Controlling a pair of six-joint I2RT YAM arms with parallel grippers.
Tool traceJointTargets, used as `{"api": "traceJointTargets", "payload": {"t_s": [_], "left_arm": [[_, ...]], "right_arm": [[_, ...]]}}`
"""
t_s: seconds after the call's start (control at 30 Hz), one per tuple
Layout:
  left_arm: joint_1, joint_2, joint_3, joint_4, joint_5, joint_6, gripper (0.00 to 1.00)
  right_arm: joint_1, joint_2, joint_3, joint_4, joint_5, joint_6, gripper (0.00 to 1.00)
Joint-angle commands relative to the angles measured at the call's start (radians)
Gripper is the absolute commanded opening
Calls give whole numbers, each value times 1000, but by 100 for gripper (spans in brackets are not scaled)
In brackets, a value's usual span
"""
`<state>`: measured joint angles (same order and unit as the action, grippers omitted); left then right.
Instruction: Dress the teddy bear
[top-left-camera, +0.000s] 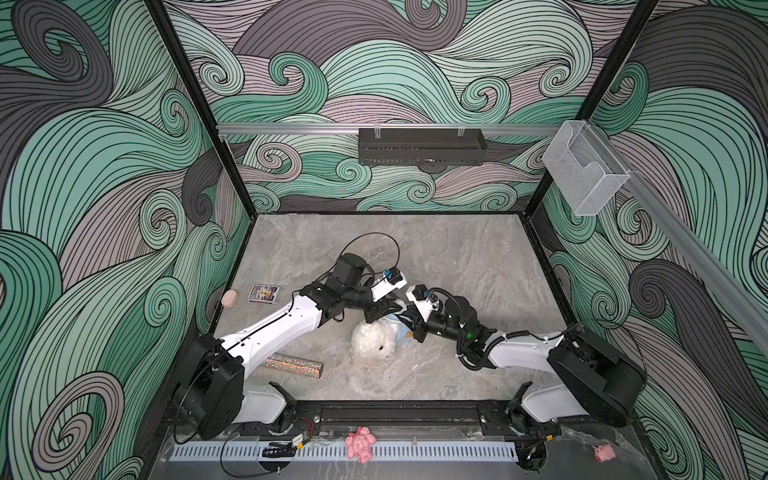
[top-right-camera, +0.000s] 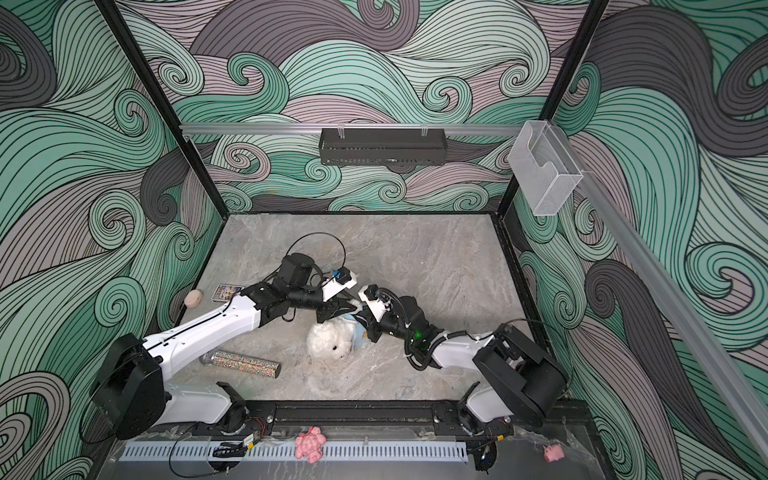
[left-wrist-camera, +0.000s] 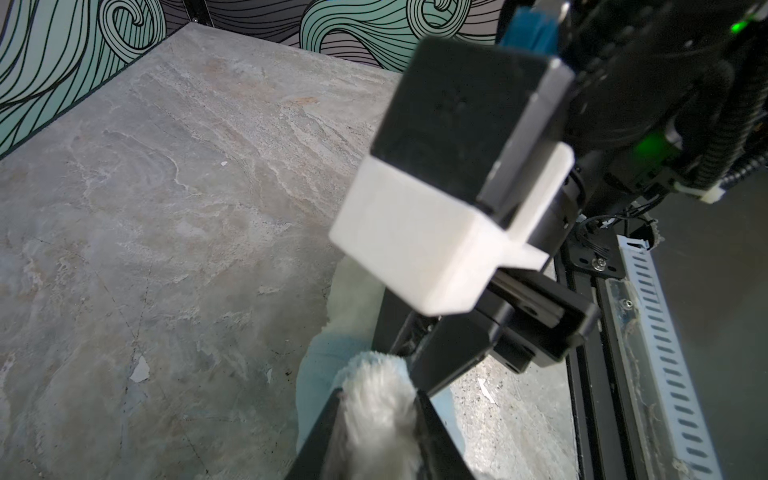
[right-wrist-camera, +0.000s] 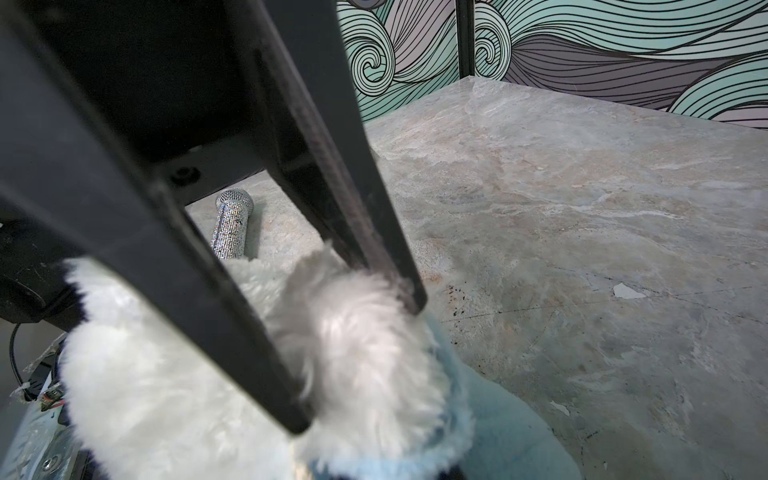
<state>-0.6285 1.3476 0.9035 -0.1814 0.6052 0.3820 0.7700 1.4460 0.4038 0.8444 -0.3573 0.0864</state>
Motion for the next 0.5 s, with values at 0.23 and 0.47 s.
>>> {"api": "traceJointTargets", "payload": {"t_s": [0.23,0.47], "left_arm": [[-13,-34,53,-7,-52,-248,0],[-26,-56,1,117,-27,-509,0]], "right_arm": [[9,-186,-10,-219,163,-99,57],[112,-287,4,-257,317,-227,73]]}}
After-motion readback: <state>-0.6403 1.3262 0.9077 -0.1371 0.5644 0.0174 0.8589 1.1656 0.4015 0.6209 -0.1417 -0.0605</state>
